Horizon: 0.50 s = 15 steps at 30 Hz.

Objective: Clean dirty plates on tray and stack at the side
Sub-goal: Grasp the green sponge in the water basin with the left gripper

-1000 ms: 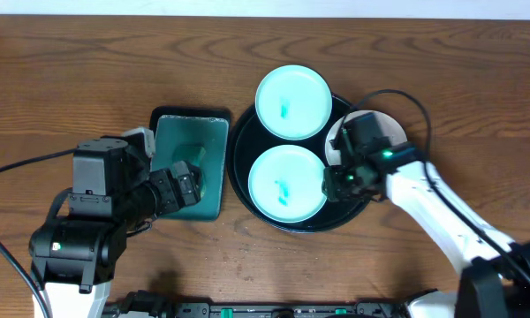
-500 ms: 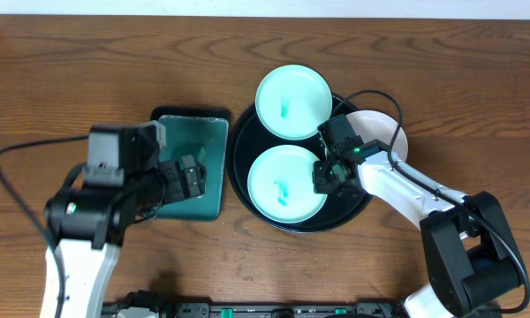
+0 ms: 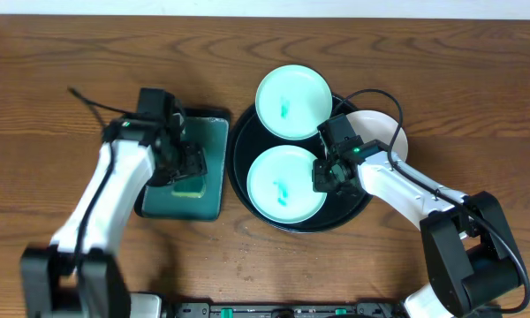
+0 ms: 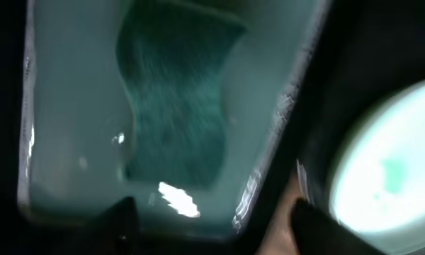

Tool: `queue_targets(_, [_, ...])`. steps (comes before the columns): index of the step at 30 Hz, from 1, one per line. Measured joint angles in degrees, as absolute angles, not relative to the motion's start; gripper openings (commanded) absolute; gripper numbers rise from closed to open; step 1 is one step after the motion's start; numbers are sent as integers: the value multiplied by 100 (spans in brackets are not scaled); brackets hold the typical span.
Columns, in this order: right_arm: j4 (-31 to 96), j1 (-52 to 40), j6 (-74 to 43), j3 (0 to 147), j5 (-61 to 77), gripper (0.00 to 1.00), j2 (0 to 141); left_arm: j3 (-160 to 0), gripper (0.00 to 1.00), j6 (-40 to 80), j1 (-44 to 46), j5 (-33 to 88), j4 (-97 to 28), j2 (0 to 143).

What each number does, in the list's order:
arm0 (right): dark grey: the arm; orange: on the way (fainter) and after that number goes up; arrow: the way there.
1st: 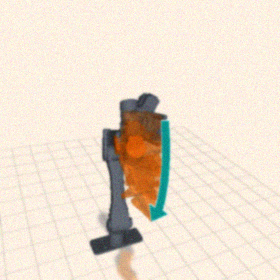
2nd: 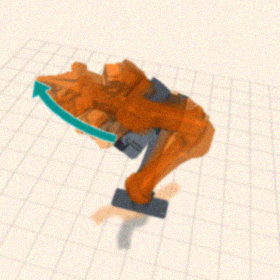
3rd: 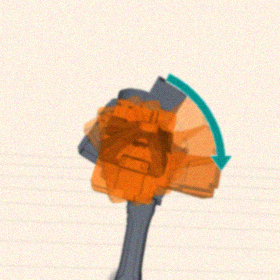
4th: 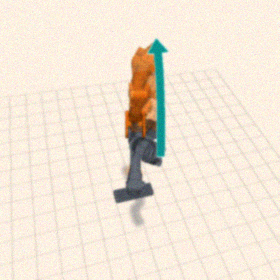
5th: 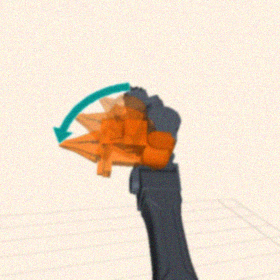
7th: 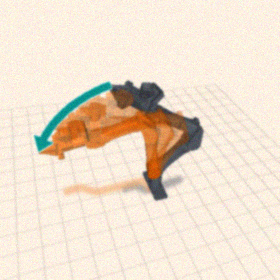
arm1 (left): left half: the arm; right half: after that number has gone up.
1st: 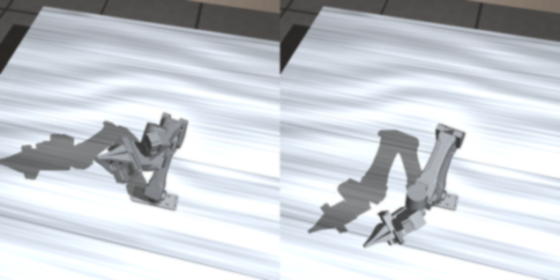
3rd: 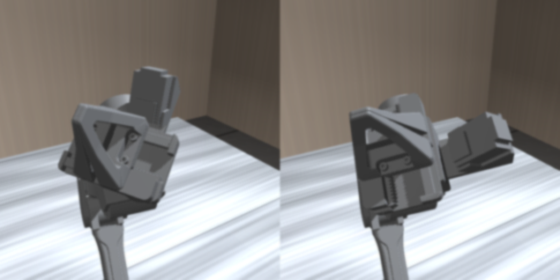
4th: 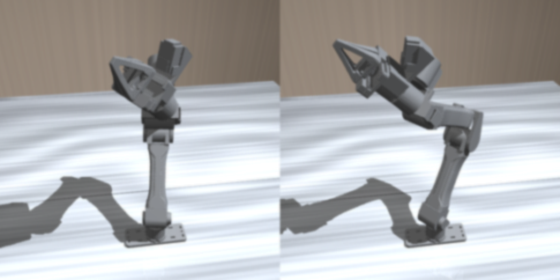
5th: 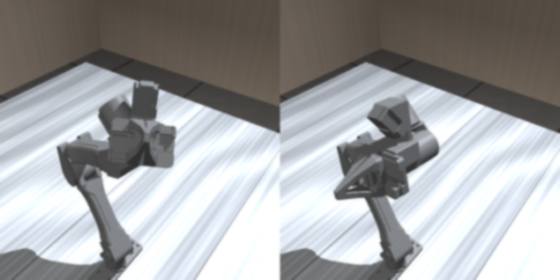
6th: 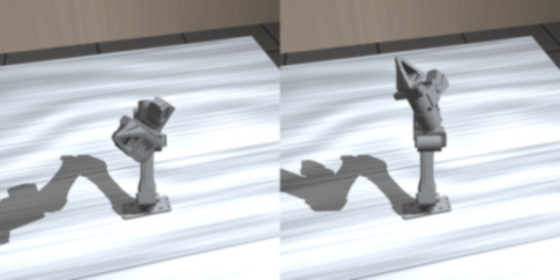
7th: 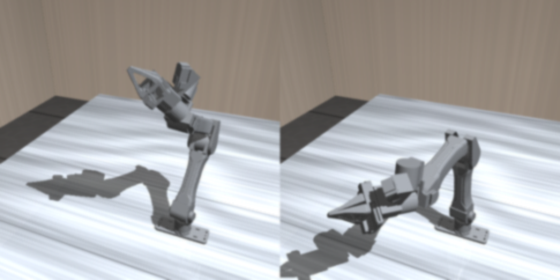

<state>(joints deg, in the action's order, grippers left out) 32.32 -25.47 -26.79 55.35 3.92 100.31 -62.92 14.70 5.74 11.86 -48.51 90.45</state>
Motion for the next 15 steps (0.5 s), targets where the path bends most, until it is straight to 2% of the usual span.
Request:
queue_targets(3, [3229,-2547,-2676,5535,386,1,10031,-6294,59,1481,572,987,-4598,9592])
queue_targets(6, [3227,-2547,-2676,5533,381,1,10031,-6294,48,1481,572,864,-4324,10108])
queue_targets(10, [3225,-2547,-2676,5533,379,1,10031,-6342,11,1476,572,814,-4182,10506])
queue_targets(12, [3225,-2547,-2676,5535,379,1,10031,-6381,7,1481,572,792,-4195,10545])
queue_targets(15, [3227,-2547,-2676,5535,379,1,10031,-6394,7,1466,572,766,-4222,10549])
